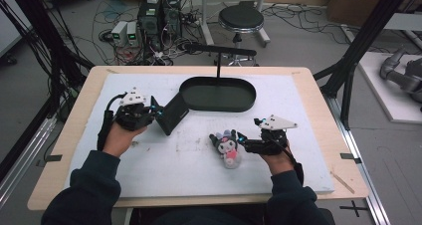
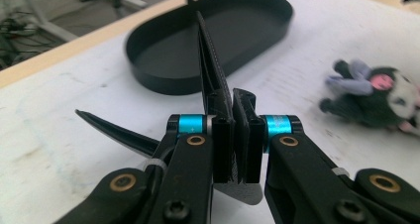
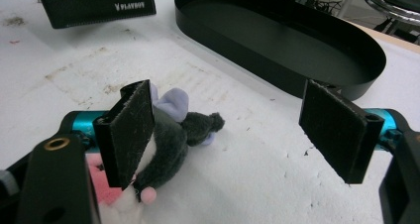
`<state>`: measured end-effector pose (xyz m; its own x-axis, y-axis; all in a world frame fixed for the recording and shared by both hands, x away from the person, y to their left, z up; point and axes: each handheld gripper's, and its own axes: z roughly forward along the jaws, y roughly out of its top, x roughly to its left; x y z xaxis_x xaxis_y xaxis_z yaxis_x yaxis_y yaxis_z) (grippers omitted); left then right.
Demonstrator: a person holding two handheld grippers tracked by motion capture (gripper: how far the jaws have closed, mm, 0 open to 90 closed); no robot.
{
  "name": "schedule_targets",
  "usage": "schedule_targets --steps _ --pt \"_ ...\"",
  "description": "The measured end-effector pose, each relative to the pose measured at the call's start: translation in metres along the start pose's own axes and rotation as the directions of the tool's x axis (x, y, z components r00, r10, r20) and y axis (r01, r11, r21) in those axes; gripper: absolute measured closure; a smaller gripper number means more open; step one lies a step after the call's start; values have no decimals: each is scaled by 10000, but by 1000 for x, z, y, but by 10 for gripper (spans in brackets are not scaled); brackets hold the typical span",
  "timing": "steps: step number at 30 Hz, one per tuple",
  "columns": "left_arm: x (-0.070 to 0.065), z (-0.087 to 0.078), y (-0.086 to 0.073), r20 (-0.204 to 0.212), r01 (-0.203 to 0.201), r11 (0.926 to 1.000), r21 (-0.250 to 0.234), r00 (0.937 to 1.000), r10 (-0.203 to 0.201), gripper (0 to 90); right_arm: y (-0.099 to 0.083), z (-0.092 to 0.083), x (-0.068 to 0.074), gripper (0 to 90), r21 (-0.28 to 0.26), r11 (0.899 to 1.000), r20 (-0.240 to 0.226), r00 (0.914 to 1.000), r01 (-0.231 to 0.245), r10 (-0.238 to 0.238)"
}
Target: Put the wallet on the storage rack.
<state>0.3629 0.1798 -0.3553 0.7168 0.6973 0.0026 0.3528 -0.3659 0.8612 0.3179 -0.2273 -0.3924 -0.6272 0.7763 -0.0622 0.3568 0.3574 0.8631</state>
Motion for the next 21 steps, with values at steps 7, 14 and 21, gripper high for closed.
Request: schedule_targets --steps 7,14,21 --pt "-20 10 1 505 -1219 9872 1029 9918 1172 862 1 1 2 220 42 10000 9 10000 81 -81" --pt "-29 15 -14 340 -1128 9921 556 9932 1110 817 1 0 2 220 40 9999 4 10000 93 -93" --pt "-29 4 -22 -792 -203 9925 -1205 9968 107 395 1 1 2 220 48 10000 -7 10000 52 -52"
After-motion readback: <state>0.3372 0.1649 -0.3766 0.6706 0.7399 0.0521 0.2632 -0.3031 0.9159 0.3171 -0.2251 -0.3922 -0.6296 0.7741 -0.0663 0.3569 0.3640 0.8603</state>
